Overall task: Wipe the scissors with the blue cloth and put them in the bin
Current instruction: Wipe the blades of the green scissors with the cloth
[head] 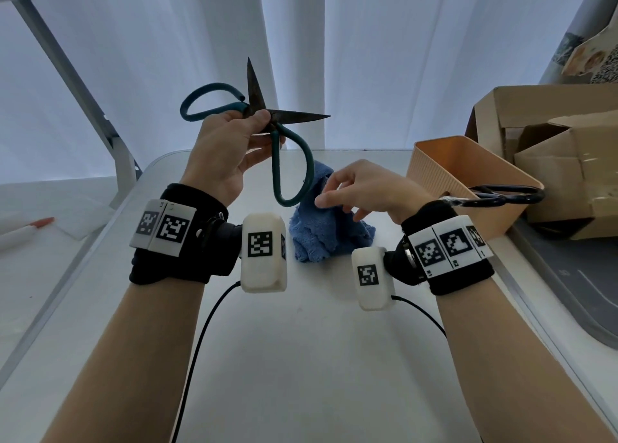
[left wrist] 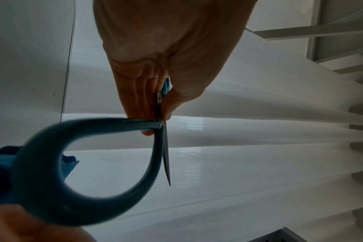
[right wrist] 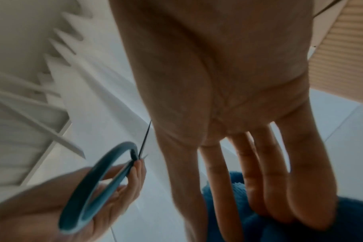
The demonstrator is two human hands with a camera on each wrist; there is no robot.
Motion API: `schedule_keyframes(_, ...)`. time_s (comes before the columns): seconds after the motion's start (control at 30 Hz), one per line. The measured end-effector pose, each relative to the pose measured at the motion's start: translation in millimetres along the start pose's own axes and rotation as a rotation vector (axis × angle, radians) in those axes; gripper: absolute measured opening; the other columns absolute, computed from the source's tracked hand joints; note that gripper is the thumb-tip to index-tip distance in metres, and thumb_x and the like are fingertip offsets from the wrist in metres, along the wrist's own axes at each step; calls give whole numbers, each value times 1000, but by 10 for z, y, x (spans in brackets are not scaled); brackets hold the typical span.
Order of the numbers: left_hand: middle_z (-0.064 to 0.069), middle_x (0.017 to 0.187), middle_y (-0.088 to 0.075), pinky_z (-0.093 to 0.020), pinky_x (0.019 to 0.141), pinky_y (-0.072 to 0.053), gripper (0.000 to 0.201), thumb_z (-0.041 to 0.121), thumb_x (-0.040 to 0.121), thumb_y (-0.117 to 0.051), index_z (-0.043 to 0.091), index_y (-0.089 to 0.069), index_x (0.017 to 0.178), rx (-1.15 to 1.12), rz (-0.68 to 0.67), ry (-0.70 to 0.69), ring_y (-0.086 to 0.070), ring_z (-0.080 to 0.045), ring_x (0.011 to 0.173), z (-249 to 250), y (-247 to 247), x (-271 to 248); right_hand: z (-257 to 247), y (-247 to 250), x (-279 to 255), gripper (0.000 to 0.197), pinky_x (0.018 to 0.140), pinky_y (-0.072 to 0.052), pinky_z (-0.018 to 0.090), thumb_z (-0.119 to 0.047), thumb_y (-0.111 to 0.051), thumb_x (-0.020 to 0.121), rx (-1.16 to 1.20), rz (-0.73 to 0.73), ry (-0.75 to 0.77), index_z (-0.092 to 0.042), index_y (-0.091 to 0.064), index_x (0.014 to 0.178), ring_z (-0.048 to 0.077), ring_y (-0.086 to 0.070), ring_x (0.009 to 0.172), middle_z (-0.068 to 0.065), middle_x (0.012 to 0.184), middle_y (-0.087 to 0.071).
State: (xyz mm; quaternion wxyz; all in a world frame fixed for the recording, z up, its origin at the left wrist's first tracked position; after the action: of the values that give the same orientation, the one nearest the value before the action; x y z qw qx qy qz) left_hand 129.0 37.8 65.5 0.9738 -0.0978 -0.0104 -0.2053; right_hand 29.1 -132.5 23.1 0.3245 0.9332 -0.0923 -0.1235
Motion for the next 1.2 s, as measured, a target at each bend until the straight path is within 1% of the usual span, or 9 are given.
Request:
schedule_keyframes(0.13,-5,82,-72,-25,70,-57,15,9,100,-54,-1,-61,110,16,-11,2,-73,-16,74,-2,-8,-5,4,-105,13,24,64,-59,23,-29,-81,80,-91,-55,4,-16,-76,100,13,-65,94,-1,100,-70)
schedule_keyframes(0.27,-6,84,-72,-26,73,-58,12,9,101,-54,1,-61,107,31,-25,7,-73,-16,76,-1,-29,-11,40,-184,54,31,64,-59,24,-18,-83,77,-213,-55,-15,-10,-72,105,18,-68,80,3,102,-68)
schedule_keyframes(0.37,-6,85,-72,-26,72,-58,11,8,101,-54,2,-61,105,39,-31,5,-73,-17,76,0,-39,-14,77,-178,95,16,70,-62,32,-12,-77,82,-181,57,-36,-11,-72,97,22,-69,73,10,94,-71)
schedule_keyframes(0.5,-7,87,-73,-25,71,-58,13,8,100,-55,1,-61,109,79,-60,-1,-73,-17,77,8,-28,-11,69,-12,113,5,70,-54,24,-20,-71,89,65,302,40,-16,-71,91,13,-64,82,2,91,-70)
schedule_keyframes(0.6,-9,93,-73,-25,70,-57,19,9,100,-57,2,-58,116,177,-108,-6,-73,-17,77,18,-14,-17,29,126,81,4,67,-57,25,-15,-63,95,497,412,105,-14,-65,92,15,-66,79,6,89,-70)
schedule_keyframes(0.77,-10,95,-73,-23,64,-56,20,10,98,-60,3,-56,117,330,-186,-28,-71,-14,71,22,-44,-46,-43,248,-20,9,74,-56,28,-12,-54,99,936,297,209,-8,-61,95,17,-67,80,8,90,-67)
schedule_keyframes(0.9,-7,93,-71,-24,64,-57,23,11,96,-63,3,-58,118,447,-219,-63,-70,-10,67,-8,-80,-51,-154,210,-94,14,81,-55,30,-12,-51,98,950,95,269,-7,-62,91,18,-64,84,8,91,-67)
schedule_keyframes(1.07,-9,100,-64,-22,62,-56,20,10,95,-64,8,-60,115,510,-240,-100,-69,-11,65,-29,-110,-56,-166,158,-86,21,91,-57,37,-4,-51,99,834,57,275,6,-60,116,23,-65,93,16,104,-67)
schedule_keyframes(1.2,-8,97,-61,-23,62,-57,23,10,96,-64,6,-58,117,511,-271,-131,-68,-11,63,-39,-187,-87,-196,82,-89,18,72,-58,26,1,-68,88,756,101,270,-4,-59,103,19,-71,81,11,92,-72)
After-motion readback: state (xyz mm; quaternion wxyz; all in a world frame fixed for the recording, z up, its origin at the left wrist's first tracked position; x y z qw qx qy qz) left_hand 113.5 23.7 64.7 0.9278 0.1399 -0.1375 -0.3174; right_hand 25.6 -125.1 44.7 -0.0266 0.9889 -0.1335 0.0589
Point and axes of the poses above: each hand's wrist, its own x-axis towards the middle knuckle, its own y-axis out of the back of the hand, z = x × y, the point moved 1 cm from there along x, towards the middle knuckle
